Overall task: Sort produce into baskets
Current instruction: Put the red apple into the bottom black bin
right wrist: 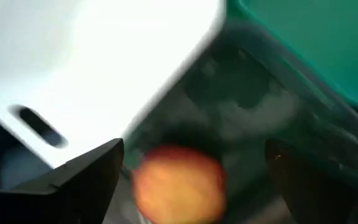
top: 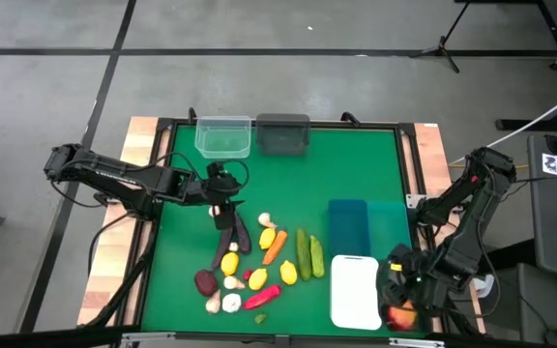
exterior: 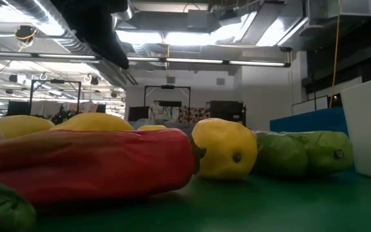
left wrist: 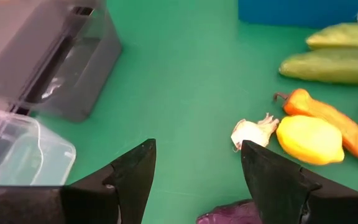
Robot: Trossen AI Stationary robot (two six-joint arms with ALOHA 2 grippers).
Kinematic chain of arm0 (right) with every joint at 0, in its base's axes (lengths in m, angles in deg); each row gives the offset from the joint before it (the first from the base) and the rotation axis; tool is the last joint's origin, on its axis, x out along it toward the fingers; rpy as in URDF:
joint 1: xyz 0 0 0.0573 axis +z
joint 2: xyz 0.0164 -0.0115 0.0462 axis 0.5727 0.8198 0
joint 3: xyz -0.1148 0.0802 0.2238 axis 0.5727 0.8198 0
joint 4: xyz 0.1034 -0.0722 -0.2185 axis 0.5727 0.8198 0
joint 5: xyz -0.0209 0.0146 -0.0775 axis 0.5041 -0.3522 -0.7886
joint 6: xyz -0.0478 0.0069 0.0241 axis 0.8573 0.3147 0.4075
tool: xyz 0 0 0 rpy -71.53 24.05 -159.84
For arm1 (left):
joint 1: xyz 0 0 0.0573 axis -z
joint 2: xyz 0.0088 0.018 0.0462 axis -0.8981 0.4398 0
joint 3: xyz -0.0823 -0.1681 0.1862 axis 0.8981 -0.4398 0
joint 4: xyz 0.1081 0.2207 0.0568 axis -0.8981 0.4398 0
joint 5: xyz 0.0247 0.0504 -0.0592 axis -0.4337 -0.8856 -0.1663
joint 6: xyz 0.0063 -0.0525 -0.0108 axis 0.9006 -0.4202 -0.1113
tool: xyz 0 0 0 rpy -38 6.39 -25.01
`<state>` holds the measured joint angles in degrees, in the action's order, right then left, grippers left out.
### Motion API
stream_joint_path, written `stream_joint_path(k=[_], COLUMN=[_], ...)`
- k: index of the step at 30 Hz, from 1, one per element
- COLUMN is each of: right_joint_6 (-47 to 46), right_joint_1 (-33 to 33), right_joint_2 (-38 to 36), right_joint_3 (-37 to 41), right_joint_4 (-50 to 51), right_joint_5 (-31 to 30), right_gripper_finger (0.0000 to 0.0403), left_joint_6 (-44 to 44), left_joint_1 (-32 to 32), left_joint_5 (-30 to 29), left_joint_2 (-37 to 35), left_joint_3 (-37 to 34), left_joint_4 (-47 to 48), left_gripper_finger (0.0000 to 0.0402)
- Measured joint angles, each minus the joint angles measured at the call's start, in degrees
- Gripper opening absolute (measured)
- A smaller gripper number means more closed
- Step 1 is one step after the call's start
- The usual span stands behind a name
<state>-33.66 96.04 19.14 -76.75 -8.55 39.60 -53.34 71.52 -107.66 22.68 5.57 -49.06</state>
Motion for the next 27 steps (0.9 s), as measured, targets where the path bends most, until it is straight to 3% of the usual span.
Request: stream_joint_path(k=[5, 8, 13, 17, 22, 27], right_joint_6=[10.62, 19.57, 36.36, 47.44, 56.25, 61.02], right_joint_1=[-4.11, -7.64, -14.37, -18.68, -23.19, -25.42], right_joint_2=[-0.07, -0.13, -0.13, -0.13, -0.13, -0.13], right_joint_3=[-5.24, -8.51, -10.25, -10.26, -10.26, -10.26], right_joint_4=[0.69, 1.15, 2.02, 3.26, 5.10, 4.77], right_joint_5=[-9.96, -14.47, -15.58, -14.23, -13.77, -13.52], right_gripper_finger=[0.0376, 0.0374, 0.0374, 0.0374, 0.0374, 0.0374], left_joint_6=[6.43, 5.51, -5.36, -7.85, -10.14, -8.48], left_joint_1=[-0.11, 0.04, 2.37, 8.87, 20.91, 31.04], left_joint_5=[10.82, 17.06, 17.23, 19.74, 21.09, 17.94], left_joint_2=[0.00, 0.00, 0.02, 0.02, 0.26, 2.66], left_joint_3=[0.00, 0.00, 0.00, 0.00, 0.00, 0.00], left_joint_4=[-3.19, -5.05, 3.13, 7.84, 4.65, 1.47], left_gripper_finger=[0.0233, 0.0233, 0.0233, 0.0233, 0.0233, 0.0233])
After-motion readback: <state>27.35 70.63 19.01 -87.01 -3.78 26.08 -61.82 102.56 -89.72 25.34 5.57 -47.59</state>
